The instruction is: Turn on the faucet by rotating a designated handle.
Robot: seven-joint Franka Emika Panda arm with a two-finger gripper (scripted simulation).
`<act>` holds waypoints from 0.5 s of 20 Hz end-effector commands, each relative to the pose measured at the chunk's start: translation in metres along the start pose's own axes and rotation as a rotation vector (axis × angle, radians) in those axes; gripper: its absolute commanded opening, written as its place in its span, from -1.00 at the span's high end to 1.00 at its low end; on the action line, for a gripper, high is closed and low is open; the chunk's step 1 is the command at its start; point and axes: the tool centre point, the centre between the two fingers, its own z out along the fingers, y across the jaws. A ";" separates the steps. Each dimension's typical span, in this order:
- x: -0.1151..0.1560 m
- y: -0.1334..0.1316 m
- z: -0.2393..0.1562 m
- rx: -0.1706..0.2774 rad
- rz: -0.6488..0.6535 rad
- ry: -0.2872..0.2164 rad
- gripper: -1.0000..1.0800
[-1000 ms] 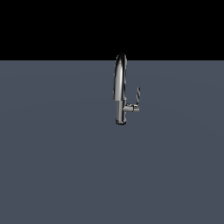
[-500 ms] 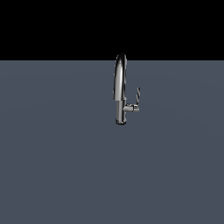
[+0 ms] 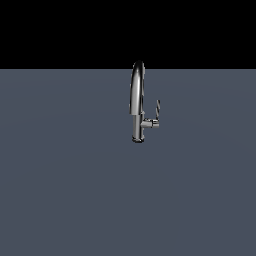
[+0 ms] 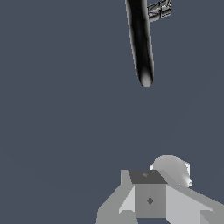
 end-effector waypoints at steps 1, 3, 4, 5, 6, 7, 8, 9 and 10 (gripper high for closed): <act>0.016 -0.001 -0.001 0.040 0.038 -0.031 1.00; 0.029 -0.002 -0.001 0.071 0.068 -0.056 1.00; 0.035 -0.002 -0.002 0.087 0.083 -0.069 1.00; 0.042 -0.002 -0.002 0.103 0.098 -0.082 1.00; 0.048 -0.001 -0.001 0.119 0.113 -0.095 1.00; 0.055 -0.001 -0.001 0.136 0.128 -0.108 1.00; 0.062 -0.001 -0.001 0.152 0.143 -0.120 1.00; 0.068 0.000 -0.001 0.168 0.159 -0.133 1.00; 0.075 0.000 0.000 0.185 0.174 -0.147 1.00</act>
